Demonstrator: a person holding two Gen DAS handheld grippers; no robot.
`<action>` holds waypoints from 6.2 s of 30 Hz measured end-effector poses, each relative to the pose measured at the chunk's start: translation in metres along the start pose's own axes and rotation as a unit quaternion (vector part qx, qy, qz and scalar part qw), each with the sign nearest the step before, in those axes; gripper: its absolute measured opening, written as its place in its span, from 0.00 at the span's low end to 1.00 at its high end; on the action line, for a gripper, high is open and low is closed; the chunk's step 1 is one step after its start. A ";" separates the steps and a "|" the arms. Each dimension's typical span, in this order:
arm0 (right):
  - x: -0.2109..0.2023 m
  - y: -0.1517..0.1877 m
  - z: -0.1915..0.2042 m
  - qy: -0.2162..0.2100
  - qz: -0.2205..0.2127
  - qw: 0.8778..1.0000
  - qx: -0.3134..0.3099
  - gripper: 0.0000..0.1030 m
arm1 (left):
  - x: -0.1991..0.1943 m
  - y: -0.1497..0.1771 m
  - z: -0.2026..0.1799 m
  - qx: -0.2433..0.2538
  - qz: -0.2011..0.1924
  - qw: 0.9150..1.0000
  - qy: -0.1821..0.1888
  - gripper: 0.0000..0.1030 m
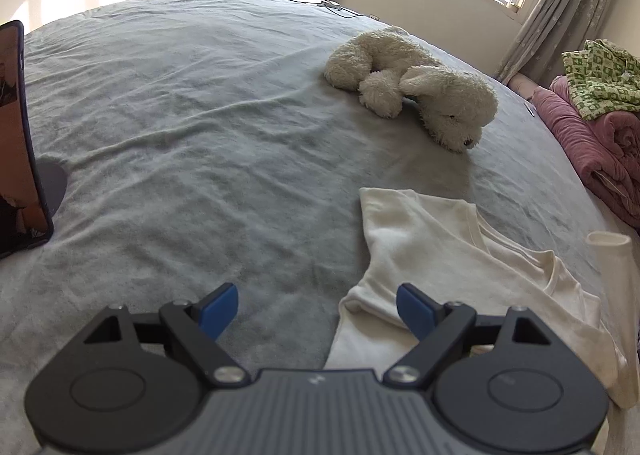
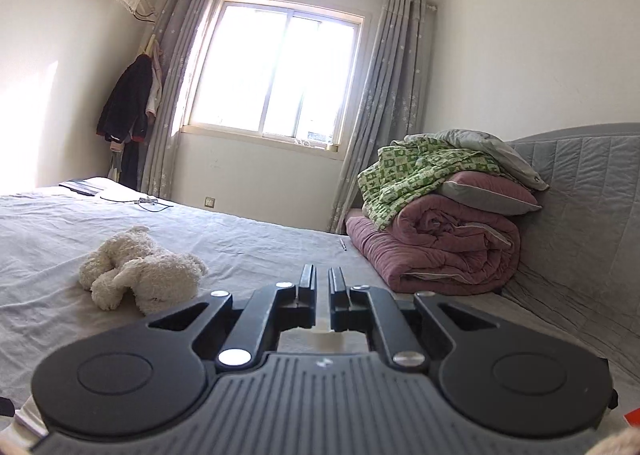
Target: Fold clothes
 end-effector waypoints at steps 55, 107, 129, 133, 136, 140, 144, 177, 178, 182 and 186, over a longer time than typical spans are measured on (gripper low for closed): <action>0.068 0.055 -0.030 -0.052 0.120 0.991 -0.019 0.07 | 0.008 -0.001 -0.009 -0.011 0.020 0.999 0.022 0.85; 0.021 0.085 0.151 -0.330 0.185 0.924 0.049 0.42 | -0.007 -0.024 0.030 -0.081 0.008 0.994 0.076 0.69; 0.042 0.127 -0.019 -0.158 0.159 0.974 0.019 0.42 | 0.041 0.002 -0.052 0.155 -0.083 0.984 0.012 0.48; 0.052 0.142 -0.019 -0.111 0.178 0.977 -0.028 0.42 | 0.034 -0.003 -0.039 0.123 -0.080 0.989 0.014 0.50; 0.049 0.149 -0.026 -0.088 0.181 0.979 -0.041 0.42 | 0.019 -0.004 -0.045 0.124 -0.113 0.985 0.027 0.49; 0.048 0.149 -0.033 -0.076 0.178 0.980 -0.046 0.42 | 0.024 0.003 -0.055 0.152 -0.110 0.982 0.025 0.49; 0.054 0.158 -0.041 -0.067 0.202 0.976 -0.046 0.43 | 0.052 0.009 -0.052 0.171 -0.066 0.983 -0.019 0.53; 0.038 0.139 -0.050 -0.126 0.238 0.961 0.064 0.19 | 0.031 -0.007 -0.046 0.103 -0.116 0.986 0.064 0.37; 0.038 0.138 -0.050 -0.129 0.232 0.962 0.059 0.19 | 0.026 -0.006 -0.050 0.110 -0.129 0.983 0.070 0.37; 0.042 0.137 -0.047 -0.141 0.210 0.966 0.047 0.19 | 0.029 0.001 -0.060 0.146 -0.130 0.979 0.063 0.34; 0.053 0.149 -0.043 -0.127 0.243 0.961 0.024 0.18 | 0.056 0.007 -0.062 0.180 -0.086 0.980 -0.002 0.35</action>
Point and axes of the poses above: each gripper's, at about its wrist camera, not at the fingertips, and x roughly the way its jaws point, z to its left, y to its underside, the point moved 4 cm from there along x, roughly the way its jaws point, and after that the axes turned 12 degrees about z, right-handed, at the moved point
